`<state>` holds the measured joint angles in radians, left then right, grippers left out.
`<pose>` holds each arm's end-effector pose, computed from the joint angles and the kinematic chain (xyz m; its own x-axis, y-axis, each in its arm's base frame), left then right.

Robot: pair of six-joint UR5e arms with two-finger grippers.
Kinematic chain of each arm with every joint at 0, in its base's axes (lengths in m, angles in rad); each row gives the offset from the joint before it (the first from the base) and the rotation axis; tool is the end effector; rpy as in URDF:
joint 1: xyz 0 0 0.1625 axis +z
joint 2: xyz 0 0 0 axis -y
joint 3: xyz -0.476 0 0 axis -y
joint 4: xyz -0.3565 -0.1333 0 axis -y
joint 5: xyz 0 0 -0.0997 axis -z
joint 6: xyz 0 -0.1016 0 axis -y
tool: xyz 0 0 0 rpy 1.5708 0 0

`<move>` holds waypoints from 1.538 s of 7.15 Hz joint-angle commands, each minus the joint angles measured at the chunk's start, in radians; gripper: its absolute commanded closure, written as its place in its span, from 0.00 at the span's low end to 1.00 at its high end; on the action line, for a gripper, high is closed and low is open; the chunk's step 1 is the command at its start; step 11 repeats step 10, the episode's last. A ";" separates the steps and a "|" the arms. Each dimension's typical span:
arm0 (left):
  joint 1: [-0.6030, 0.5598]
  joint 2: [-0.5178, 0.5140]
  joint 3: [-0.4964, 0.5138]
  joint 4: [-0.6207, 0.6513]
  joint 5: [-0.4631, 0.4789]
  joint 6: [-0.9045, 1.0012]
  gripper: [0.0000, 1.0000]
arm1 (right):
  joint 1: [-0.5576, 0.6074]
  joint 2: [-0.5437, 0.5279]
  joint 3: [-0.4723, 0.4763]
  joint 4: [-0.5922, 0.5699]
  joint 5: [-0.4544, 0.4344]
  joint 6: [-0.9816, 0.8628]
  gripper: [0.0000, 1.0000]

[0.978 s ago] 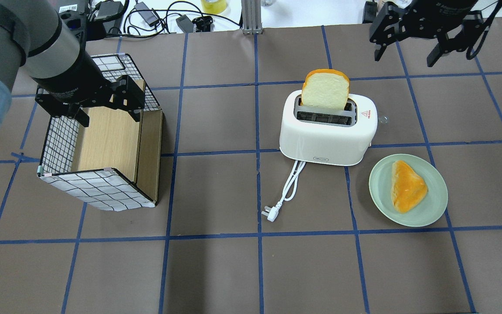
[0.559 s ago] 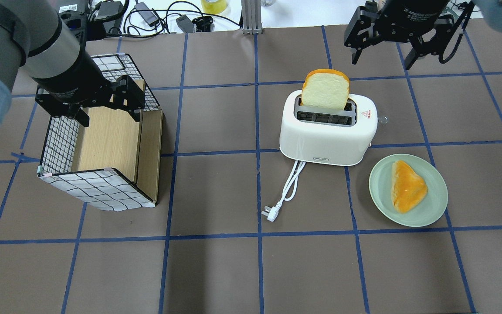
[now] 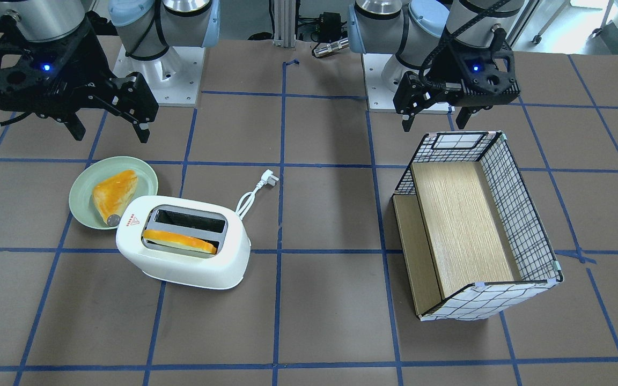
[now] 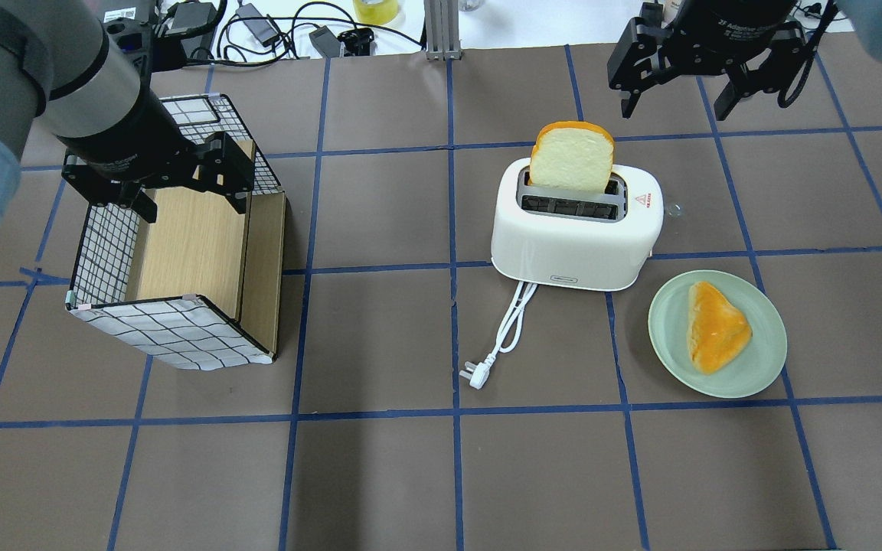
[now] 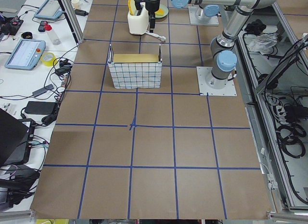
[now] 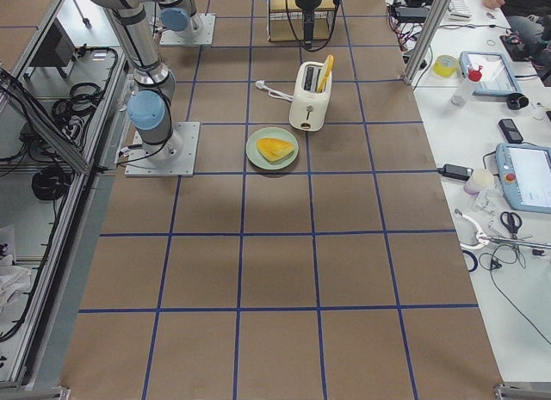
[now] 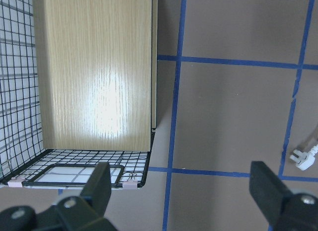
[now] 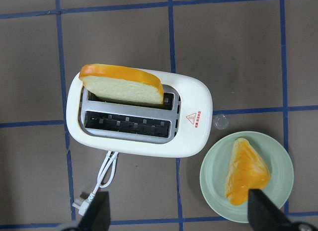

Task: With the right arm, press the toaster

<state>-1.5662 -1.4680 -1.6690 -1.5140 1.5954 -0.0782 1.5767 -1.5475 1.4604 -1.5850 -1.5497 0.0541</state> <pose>-0.1289 -0.4140 0.5424 -0.9963 -0.0841 -0.0197 -0.0827 0.9946 -0.0631 0.1382 -0.4749 0.5784 -0.9986 0.0458 -0.0264 0.0482 0.9938 -0.0999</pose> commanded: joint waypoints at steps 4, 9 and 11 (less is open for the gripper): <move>0.000 0.000 0.000 0.000 0.000 0.000 0.00 | -0.006 -0.020 0.061 -0.037 -0.043 0.006 0.00; 0.000 0.000 0.000 0.000 0.000 0.000 0.00 | -0.004 -0.019 0.061 -0.033 -0.040 0.003 0.00; 0.000 0.000 0.000 0.000 0.000 0.000 0.00 | -0.004 -0.019 0.061 -0.033 -0.040 0.003 0.00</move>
